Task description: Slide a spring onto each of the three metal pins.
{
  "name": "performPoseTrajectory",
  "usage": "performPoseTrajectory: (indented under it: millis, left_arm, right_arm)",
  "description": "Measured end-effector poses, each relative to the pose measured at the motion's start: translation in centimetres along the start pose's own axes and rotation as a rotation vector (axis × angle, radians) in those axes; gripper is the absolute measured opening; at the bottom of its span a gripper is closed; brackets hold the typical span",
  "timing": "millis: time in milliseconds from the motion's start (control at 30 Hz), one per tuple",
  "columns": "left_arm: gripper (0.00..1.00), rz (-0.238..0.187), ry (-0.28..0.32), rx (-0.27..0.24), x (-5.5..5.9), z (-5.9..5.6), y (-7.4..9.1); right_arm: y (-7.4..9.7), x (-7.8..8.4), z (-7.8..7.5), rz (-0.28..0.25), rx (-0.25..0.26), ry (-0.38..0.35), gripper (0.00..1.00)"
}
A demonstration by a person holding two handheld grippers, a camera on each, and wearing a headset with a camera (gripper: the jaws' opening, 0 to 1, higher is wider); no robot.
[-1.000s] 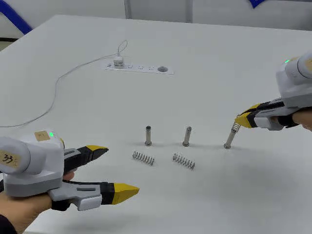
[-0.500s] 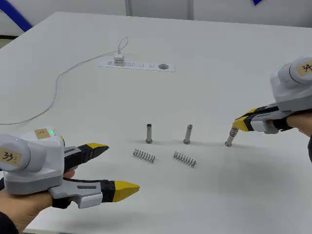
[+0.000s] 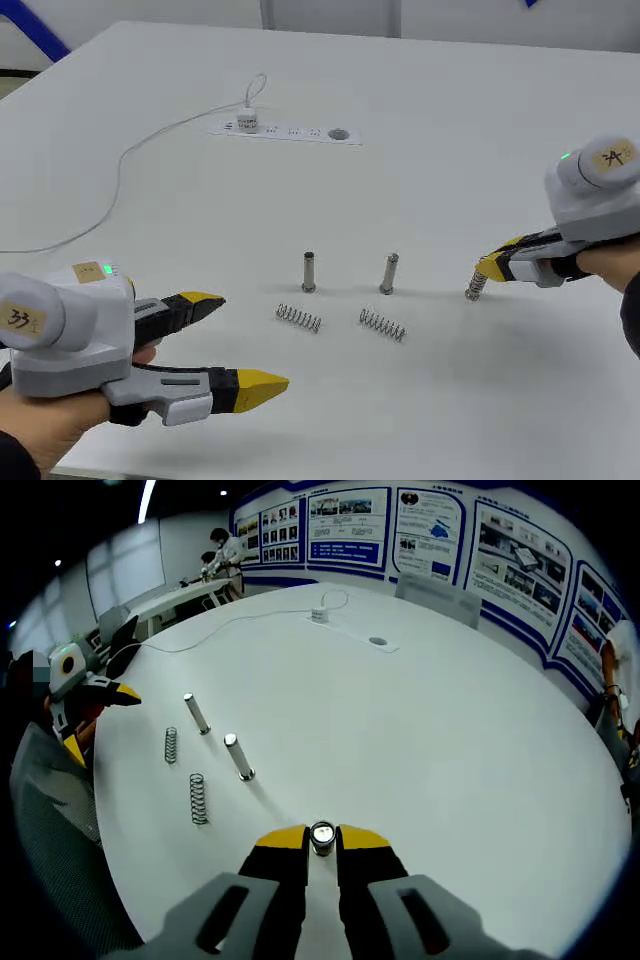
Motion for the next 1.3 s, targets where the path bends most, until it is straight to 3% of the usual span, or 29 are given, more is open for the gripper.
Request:
performPoseTrajectory:
  millis: [467, 900, 1300]
  left_arm:
    - [0.80, -0.002, 0.001, 0.001, 0.0, 0.1, 0.0]
    - [0.80, 0.000, -0.004, 0.005, 0.0, 0.1, 0.0]
    - [0.80, 0.002, -0.007, 0.008, 0.0, -0.1, -0.1]
  right_arm:
    - [-0.2, 0.6, 0.1, 0.011, 0.004, 0.001, 0.12]
    - [1.2, 1.6, 0.1, 0.001, 0.019, -0.010, 0.16]
    - [2.1, 3.0, 2.4, 0.006, -0.008, -0.001, 0.16]
Point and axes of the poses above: the centre of the closed fingertips' face, and the gripper's own axes: y roughly backward along the fingers, z roughly to its left, x roughly out of its underside, the point moved 4 cm from there along y, roughly backward along the fingers, and after that the axes turned 10 degrees about -z, right-handed, at the moved point
